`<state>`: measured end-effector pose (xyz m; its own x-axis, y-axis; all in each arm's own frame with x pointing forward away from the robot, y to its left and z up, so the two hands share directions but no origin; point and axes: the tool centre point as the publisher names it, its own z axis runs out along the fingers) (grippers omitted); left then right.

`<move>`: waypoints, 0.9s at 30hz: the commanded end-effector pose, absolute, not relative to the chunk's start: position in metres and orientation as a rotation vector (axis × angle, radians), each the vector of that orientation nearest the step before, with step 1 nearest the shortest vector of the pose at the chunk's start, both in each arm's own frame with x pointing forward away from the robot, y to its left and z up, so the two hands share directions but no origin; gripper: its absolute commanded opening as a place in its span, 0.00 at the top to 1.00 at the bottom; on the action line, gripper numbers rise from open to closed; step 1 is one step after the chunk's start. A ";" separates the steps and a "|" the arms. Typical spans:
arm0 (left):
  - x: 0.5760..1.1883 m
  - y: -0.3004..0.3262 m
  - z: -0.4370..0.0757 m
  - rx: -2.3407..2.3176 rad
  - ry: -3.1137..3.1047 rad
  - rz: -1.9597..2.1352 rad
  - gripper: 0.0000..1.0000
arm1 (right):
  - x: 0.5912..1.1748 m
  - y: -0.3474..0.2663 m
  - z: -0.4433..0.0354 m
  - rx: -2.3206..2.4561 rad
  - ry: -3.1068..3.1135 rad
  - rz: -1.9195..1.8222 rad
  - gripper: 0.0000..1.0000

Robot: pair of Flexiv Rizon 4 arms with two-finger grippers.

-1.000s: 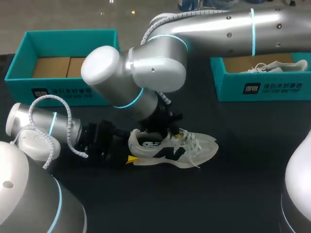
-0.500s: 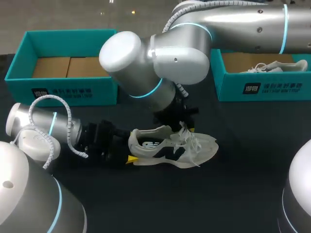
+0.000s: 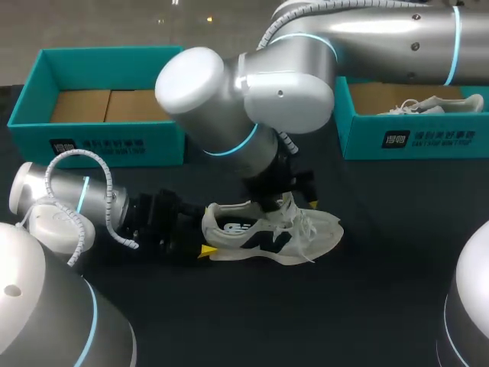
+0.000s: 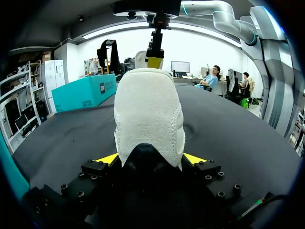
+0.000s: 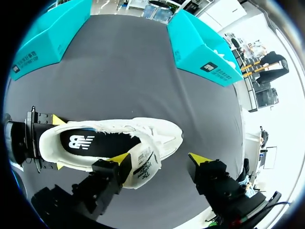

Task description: Take the shoe out of the shoebox, open the shoe tongue, remove and reinsert the insole, then place the shoe into the shoebox

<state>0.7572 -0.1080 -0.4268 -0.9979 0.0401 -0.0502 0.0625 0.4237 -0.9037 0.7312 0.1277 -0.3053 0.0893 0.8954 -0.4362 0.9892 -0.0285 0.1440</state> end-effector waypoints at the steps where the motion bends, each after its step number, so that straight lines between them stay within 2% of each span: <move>1: 0.762 -0.109 -0.433 0.096 2.637 -1.667 1.00 | 0.725 0.114 -0.306 2.215 1.556 -0.202 1.00; 15: 0.762 -0.109 -0.433 0.096 2.637 -1.667 1.00 | 0.733 0.093 -0.318 2.314 1.528 -0.143 1.00; 16: 0.762 -0.109 -0.433 0.096 2.637 -1.667 1.00 | 0.734 0.095 -0.317 2.311 1.534 -0.141 0.94; 18: 0.762 -0.109 -0.433 0.096 2.637 -1.667 1.00 | 0.736 0.100 -0.317 2.304 1.542 -0.140 0.75; 19: 0.762 -0.109 -0.433 0.096 2.637 -1.667 1.00 | 0.737 0.101 -0.316 2.300 1.550 -0.140 0.75; 20: 0.762 -0.109 -0.433 0.096 2.637 -1.667 1.00 | 0.737 0.104 -0.315 2.293 1.557 -0.138 0.13; 21: 0.762 -0.109 -0.433 0.096 2.637 -1.667 1.00 | 0.736 0.105 -0.314 2.288 1.562 -0.141 0.00; 27: 0.762 -0.109 -0.433 0.096 2.637 -1.667 1.00 | 0.730 0.137 -0.284 2.175 1.690 -0.084 0.00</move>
